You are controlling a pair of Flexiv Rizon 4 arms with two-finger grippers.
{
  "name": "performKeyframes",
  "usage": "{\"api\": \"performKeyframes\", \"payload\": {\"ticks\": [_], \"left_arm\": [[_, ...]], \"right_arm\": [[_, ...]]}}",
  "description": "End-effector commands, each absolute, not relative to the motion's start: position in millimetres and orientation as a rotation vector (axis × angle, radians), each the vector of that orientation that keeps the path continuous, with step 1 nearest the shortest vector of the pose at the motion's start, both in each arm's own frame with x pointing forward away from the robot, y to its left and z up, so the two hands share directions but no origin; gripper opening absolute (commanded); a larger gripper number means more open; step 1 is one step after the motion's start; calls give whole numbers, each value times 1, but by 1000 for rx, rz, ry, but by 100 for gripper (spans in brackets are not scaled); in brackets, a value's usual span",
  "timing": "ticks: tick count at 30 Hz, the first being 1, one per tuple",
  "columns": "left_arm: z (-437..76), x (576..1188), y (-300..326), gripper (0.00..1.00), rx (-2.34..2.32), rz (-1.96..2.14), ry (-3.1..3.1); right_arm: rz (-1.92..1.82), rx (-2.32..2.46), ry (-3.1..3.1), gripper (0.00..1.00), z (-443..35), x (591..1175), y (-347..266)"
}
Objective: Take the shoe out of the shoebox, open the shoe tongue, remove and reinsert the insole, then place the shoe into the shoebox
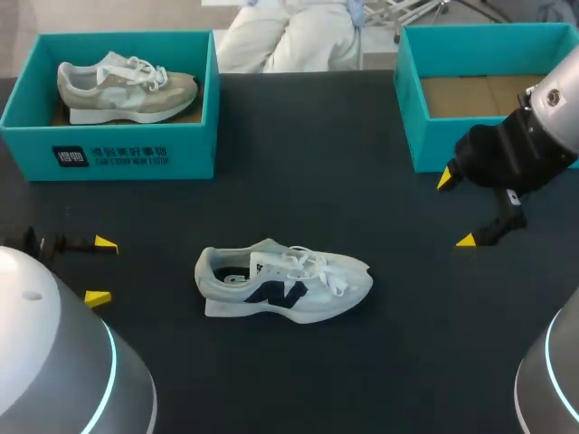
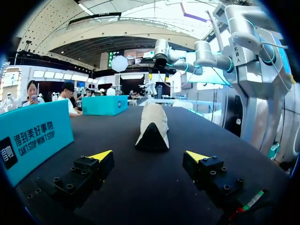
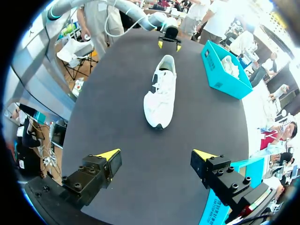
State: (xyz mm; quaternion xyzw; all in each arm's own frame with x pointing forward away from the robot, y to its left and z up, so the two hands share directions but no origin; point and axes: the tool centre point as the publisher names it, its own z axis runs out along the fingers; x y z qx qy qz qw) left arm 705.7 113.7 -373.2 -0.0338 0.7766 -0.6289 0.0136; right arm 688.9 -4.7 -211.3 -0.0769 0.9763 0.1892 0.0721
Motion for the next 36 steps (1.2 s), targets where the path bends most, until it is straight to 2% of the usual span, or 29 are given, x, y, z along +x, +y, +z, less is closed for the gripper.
{"api": "performKeyframes", "payload": {"ticks": [1,20,36], "left_arm": [[-373,702,110,100,-119,-1951,2413],[-373,702,110,100,-119,-1951,2413],[-377,696,34,100,-55,-1792,2502]], "right_arm": [[565,-230,2935,100,-212,689,-4],[565,-230,2935,100,-212,689,-4],[565,-230,2935,100,-212,689,-4]]}}
